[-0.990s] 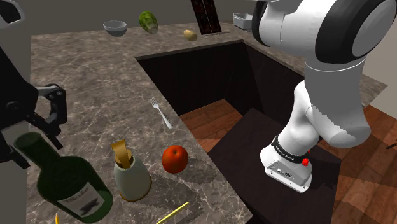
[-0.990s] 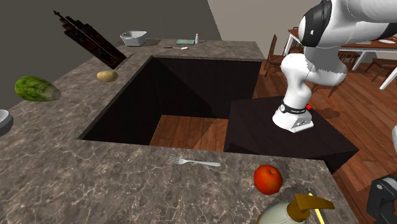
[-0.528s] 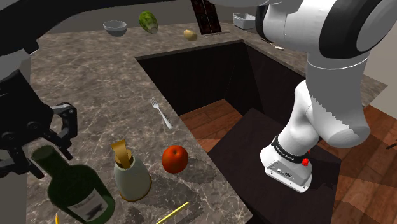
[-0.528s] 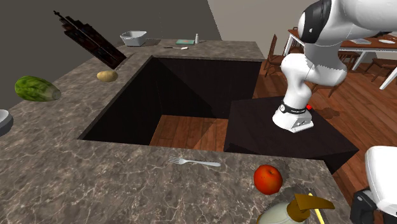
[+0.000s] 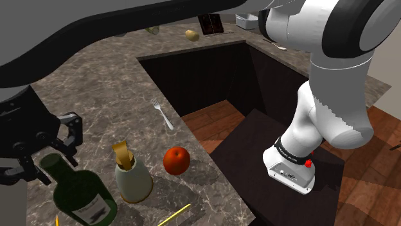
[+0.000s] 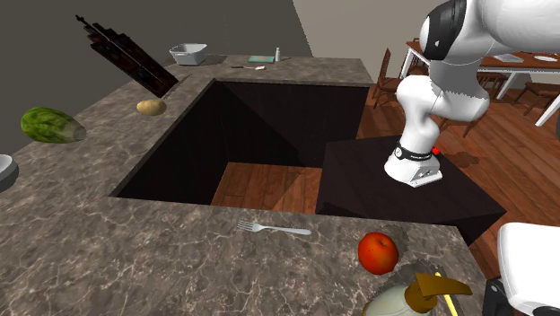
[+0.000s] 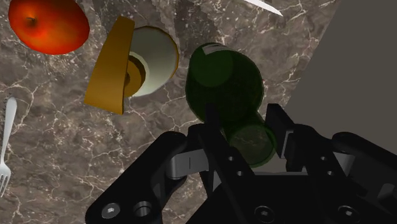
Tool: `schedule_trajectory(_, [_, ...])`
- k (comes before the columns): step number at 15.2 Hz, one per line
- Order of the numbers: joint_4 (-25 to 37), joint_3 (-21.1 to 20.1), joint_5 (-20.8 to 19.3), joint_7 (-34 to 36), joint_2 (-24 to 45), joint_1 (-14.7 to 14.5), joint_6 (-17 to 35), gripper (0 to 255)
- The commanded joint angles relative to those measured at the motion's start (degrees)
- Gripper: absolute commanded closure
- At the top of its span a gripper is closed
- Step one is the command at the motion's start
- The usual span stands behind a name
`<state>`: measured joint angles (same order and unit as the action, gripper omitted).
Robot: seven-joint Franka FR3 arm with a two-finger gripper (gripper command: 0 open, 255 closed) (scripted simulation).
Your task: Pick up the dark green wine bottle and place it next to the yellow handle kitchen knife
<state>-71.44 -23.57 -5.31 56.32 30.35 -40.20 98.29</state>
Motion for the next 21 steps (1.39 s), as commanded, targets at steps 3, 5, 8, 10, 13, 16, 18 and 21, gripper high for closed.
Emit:
schedule_trajectory(3, [0.0, 0.0, 0.0, 0.0, 0.0, 0.0, 0.0, 255])
schedule_trajectory(5, [0.0, 0.0, 0.0, 0.0, 0.0, 0.0, 0.0, 0])
schedule_trajectory(8, [0.0, 0.0, 0.0, 0.0, 0.0, 0.0, 0.0, 0])
schedule_trajectory(10, [2.3, 0.0, -0.1, 0.0, 0.2, -0.2, -2.1, 0])
schedule_trajectory(13, [10.3, 0.1, -0.5, 0.0, 1.8, -1.2, -8.4, 0])
schedule_trajectory(16, [10.3, 0.1, -0.5, 0.0, 1.8, -1.2, -8.4, 0])
schedule_trajectory(18, [10.3, 0.1, -0.5, 0.0, 1.8, -1.2, -8.4, 0])
schedule_trajectory(21, [10.3, 0.1, -0.5, 0.0, 1.8, -1.2, -8.4, 0])
